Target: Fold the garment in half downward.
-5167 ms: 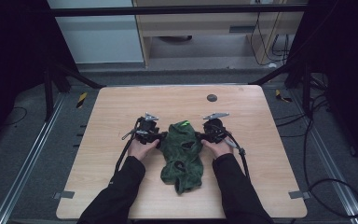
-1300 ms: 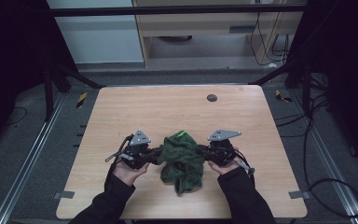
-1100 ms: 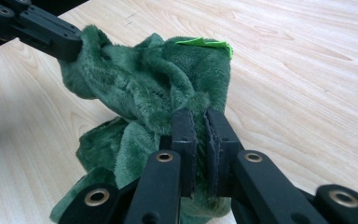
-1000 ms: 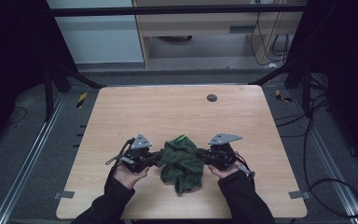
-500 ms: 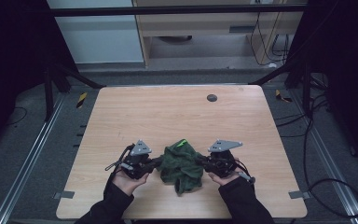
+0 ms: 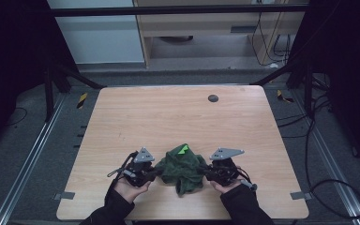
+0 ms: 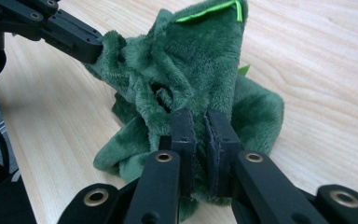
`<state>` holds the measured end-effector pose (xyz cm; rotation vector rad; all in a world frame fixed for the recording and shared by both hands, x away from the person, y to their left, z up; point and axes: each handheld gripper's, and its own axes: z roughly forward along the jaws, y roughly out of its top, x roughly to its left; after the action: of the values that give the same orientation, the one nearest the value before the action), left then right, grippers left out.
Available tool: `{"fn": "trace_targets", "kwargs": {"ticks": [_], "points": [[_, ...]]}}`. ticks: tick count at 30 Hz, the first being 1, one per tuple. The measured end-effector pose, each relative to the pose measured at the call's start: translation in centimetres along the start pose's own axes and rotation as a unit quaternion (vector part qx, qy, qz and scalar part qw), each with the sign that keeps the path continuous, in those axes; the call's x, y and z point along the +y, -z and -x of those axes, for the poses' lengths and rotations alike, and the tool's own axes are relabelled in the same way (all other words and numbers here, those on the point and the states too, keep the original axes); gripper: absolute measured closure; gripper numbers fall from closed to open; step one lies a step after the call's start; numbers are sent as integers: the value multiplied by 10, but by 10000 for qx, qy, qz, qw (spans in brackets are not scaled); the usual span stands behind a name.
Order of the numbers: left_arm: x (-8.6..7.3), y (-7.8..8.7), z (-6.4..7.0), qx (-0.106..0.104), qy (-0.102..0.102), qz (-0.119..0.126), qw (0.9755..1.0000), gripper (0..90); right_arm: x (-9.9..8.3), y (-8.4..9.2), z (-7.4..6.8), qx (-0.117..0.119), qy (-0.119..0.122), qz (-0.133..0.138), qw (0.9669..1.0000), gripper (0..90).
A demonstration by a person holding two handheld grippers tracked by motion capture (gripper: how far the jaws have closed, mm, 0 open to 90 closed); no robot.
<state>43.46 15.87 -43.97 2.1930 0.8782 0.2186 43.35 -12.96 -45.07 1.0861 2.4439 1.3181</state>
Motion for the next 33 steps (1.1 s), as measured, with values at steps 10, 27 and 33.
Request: {"fn": "trace_targets", "kwargs": {"ticks": [10,27,33], "points": [[-9,-5,4,-109,-8,-210,9997,883,-11,-2,-4,83,-66,-146,9998,823],[-19,-17,9,-168,-37,-511,9985,883,-26,-9,-5,157,-85,-448,9988,799],[-22,-21,10,-190,-12,-537,9984,871,-26,-10,-5,157,-73,-464,9988,778]]}}
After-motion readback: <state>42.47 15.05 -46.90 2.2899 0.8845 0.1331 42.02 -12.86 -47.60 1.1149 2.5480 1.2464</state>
